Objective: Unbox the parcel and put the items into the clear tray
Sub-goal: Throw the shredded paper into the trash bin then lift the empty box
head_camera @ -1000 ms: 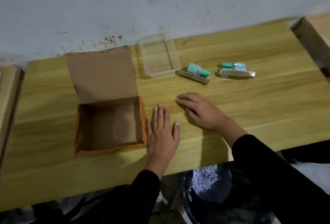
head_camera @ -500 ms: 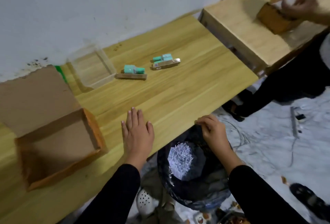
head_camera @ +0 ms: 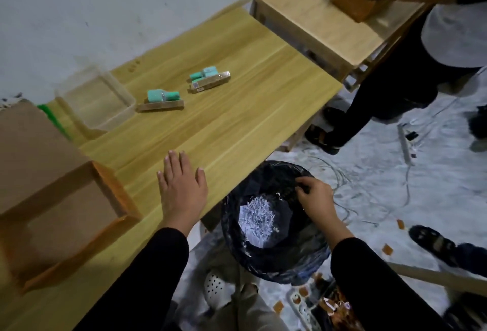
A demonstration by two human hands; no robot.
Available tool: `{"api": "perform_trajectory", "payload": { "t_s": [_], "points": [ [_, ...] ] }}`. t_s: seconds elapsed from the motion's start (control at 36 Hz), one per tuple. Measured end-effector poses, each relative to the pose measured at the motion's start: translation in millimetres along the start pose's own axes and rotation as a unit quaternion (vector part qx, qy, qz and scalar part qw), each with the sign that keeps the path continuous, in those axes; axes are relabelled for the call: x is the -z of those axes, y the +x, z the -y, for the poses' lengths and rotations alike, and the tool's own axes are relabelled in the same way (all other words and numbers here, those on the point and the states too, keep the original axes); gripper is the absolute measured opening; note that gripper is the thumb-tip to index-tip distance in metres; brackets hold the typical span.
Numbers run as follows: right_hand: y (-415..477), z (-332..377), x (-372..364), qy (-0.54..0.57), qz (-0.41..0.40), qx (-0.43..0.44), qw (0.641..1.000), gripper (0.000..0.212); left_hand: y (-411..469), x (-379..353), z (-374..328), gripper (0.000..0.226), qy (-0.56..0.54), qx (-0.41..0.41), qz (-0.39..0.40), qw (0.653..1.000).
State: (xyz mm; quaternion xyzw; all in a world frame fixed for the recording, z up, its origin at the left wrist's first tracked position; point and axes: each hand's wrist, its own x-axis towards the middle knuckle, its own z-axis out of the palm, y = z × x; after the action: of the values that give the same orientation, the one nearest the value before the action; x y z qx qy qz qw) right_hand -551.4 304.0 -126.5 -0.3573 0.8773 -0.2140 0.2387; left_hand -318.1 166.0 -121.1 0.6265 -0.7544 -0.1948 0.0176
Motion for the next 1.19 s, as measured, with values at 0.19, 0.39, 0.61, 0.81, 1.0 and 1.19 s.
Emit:
{"api": "perform_trajectory", "payload": {
  "t_s": [0.19,0.39,0.61,0.81,1.0,1.19],
  "points": [
    [4.2,52.7,20.6,0.041,-0.043,0.048,0.997,0.025,11.0,33.9,4.7,0.056,-0.004,-0.022,0.063,0.998],
    [0.2,161.6,10.2,0.118,0.022,0.166,0.979,0.027,-0.7,100.9,16.9,0.05,-0.097,-0.034,-0.061,0.993],
    [-57.3,270.0,-77.1,0.09,0.22,0.279,0.931,0.042,-62.5,146.4,134.2,0.042,-0.182,0.162,-0.286,0.927],
    [-92.0,278.7,-124.4,0.017,0.314,0.254,0.915,0.061,-116.9,133.0,184.2,0.056,-0.33,0.257,-0.112,0.901],
    [-75.2,255.0,-92.8,0.023,0.271,0.224,0.936,0.061,-111.8,136.9,137.3,0.052,-0.346,0.226,-0.08,0.907],
    [-21.2,167.3,10.6,0.054,0.156,0.144,0.976,0.054,-69.4,106.3,30.2,0.05,-0.386,0.113,-0.014,0.916]
  ]
}}
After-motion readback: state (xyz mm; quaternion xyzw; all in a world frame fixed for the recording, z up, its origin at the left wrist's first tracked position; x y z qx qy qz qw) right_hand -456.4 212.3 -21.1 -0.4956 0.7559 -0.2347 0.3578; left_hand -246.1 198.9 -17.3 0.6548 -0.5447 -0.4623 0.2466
